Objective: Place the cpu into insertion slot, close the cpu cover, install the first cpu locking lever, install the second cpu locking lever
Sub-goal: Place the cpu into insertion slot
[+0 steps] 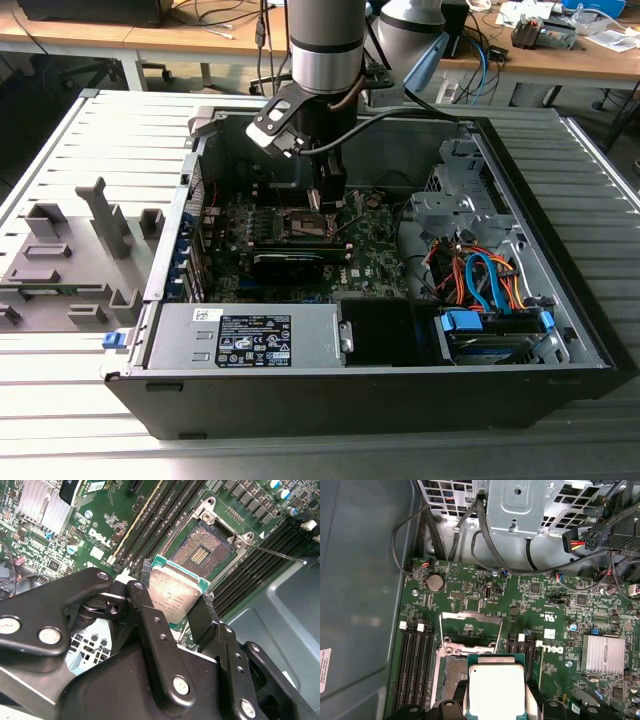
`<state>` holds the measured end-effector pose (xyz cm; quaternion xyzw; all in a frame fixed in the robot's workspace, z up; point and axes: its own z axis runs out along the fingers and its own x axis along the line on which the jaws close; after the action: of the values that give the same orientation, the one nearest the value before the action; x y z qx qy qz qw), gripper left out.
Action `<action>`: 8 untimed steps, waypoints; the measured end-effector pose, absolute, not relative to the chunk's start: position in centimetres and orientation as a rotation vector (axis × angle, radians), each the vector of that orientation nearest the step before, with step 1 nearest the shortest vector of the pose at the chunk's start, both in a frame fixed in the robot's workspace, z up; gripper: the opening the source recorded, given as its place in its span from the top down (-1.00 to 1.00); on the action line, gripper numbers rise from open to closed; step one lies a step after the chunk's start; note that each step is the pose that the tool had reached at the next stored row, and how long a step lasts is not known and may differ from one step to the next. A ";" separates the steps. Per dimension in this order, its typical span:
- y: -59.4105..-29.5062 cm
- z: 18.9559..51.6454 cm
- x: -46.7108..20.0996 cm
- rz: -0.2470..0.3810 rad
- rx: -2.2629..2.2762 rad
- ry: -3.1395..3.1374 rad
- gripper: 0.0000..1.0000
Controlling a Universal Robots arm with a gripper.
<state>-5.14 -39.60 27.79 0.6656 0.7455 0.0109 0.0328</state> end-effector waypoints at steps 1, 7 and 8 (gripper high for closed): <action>-39.6 27.8 -5.1 0.033 2.053 2.290 -0.08; -39.6 27.8 -5.1 0.032 2.068 2.275 -0.08; -39.6 27.8 -5.1 0.031 2.070 2.274 -0.08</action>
<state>-5.13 -39.60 27.79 0.6729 0.7390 0.0102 0.0333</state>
